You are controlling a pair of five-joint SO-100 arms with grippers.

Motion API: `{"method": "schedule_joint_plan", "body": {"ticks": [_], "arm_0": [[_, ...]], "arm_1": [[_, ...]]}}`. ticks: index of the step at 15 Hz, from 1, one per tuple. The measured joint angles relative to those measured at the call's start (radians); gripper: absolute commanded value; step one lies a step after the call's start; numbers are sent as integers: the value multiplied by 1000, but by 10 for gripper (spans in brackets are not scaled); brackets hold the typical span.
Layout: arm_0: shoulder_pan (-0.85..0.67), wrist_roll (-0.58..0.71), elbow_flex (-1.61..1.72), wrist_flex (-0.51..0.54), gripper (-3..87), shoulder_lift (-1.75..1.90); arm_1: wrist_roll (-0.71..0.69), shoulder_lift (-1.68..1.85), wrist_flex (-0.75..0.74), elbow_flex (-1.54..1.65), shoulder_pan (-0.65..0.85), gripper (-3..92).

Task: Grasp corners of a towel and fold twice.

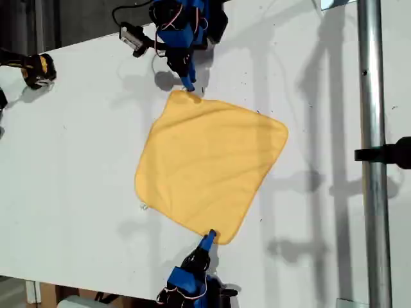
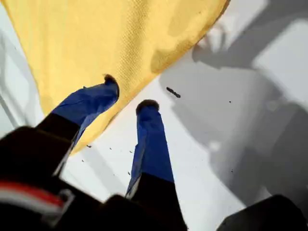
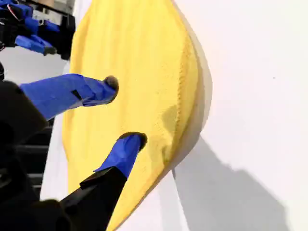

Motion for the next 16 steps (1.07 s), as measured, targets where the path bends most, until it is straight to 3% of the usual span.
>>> {"method": "schedule_joint_plan", "body": {"ticks": [1,3,4,12,16], "arm_0": [[-11,-11,0,0,-4,0],[-259,-298,0,0,-6,0],[-311,-380,5,0,-7,0],[-327,-428,5,0,-7,0],[-327,-428,5,0,-7,0]], "arm_1": [[-6,0,-5,0,5,18],[-11,0,-8,0,32,13],[-11,0,-11,0,29,6],[-25,-57,-78,-109,-23,-1],[-153,-606,-199,-528,-100,-1]]}}
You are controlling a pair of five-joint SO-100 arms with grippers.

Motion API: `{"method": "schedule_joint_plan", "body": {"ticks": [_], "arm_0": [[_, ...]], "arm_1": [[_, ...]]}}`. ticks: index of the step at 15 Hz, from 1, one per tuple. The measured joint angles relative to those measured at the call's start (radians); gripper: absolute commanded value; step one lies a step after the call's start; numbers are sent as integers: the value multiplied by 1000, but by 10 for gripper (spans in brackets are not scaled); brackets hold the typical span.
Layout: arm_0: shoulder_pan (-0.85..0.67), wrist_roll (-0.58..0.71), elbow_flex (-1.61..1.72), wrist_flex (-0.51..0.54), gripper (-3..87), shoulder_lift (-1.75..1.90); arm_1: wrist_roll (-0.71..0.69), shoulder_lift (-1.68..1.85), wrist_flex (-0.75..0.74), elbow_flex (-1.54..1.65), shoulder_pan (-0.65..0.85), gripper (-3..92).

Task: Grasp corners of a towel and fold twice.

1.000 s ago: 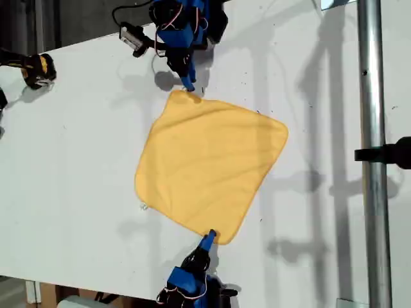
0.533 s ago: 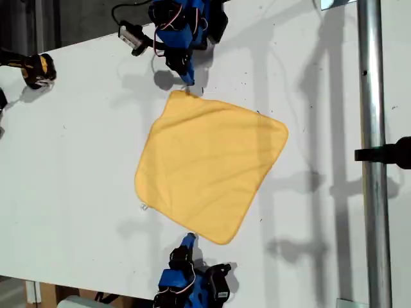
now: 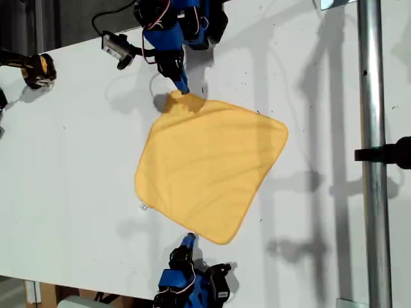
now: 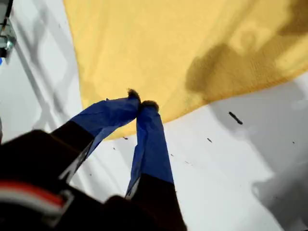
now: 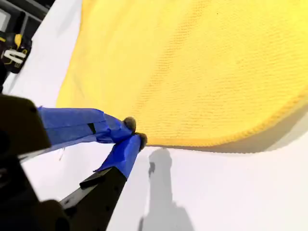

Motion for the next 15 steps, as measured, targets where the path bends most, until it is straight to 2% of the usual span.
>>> {"method": "schedule_joint_plan", "body": {"ticks": [3,6,8,10,15], "arm_0": [[0,-3,0,0,-7,0],[0,-3,0,0,-7,0],[0,-3,0,0,-7,0],[0,-3,0,0,-7,0],[0,-6,0,0,-7,0]], "arm_1": [[-80,-382,72,-360,-98,-1],[-141,-726,265,-785,-213,-1],[-153,-902,341,-1011,-293,-1],[-153,-994,339,-1097,-367,-1],[-153,-1181,224,-1192,-517,-1]]}}
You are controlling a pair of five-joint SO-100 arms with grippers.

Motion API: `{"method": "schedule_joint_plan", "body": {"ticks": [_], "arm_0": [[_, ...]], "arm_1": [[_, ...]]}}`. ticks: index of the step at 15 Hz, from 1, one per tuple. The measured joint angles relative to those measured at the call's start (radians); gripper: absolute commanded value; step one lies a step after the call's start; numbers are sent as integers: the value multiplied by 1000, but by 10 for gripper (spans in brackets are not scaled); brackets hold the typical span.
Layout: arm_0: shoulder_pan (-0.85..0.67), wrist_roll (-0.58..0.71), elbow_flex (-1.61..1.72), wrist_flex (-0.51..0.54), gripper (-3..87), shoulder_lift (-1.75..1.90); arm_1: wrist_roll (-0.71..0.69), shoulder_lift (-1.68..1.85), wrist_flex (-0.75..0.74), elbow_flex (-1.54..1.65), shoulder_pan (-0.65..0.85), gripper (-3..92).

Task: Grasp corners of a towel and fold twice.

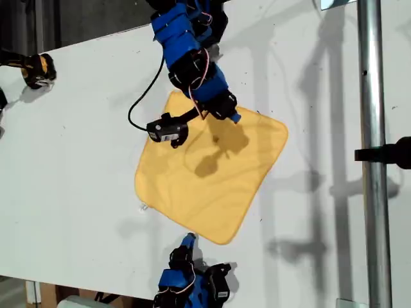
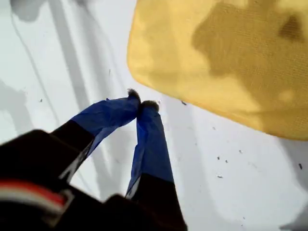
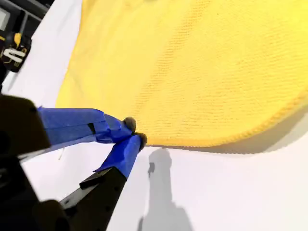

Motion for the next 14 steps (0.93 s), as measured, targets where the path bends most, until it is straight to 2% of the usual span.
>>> {"method": "schedule_joint_plan", "body": {"ticks": [2,4,5,8,14], "arm_0": [[0,-5,0,0,-7,0],[0,-6,0,0,-7,0],[0,-6,0,0,-7,0],[0,-6,0,0,-7,0],[0,-6,0,0,-7,0]], "arm_1": [[3,-35,-60,0,-37,17],[3,-49,-91,0,-64,242],[-8,-51,-97,0,-74,302],[-100,-26,-126,0,-89,329],[-95,-163,-146,-2,-87,333]]}}
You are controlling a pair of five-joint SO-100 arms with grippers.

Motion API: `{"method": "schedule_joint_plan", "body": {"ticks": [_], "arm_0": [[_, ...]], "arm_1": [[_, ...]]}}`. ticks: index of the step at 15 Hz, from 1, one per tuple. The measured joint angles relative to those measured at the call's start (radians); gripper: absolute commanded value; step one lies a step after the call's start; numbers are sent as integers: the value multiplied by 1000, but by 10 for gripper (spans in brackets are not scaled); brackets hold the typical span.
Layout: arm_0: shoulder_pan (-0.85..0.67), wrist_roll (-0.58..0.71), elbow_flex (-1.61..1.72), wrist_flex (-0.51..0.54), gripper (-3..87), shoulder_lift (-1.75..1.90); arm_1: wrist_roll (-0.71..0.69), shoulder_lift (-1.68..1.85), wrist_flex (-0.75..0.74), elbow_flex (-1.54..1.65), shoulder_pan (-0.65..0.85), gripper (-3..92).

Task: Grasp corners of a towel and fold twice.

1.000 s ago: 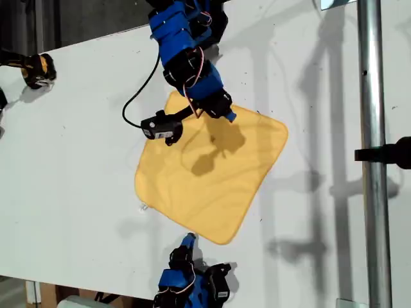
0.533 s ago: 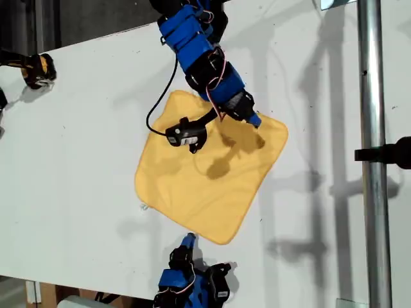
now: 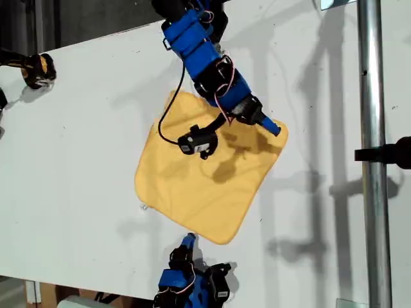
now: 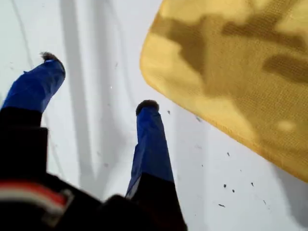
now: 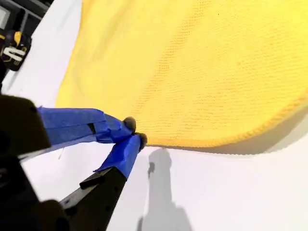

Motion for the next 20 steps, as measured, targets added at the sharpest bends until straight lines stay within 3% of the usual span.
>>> {"method": "schedule_joint_plan", "body": {"ticks": [14,20], "arm_0": [[0,0,0,0,-7,0],[0,0,0,0,-7,0]], "arm_1": [[64,-459,-41,-124,-23,322],[104,-580,-37,-213,6,207]]}}
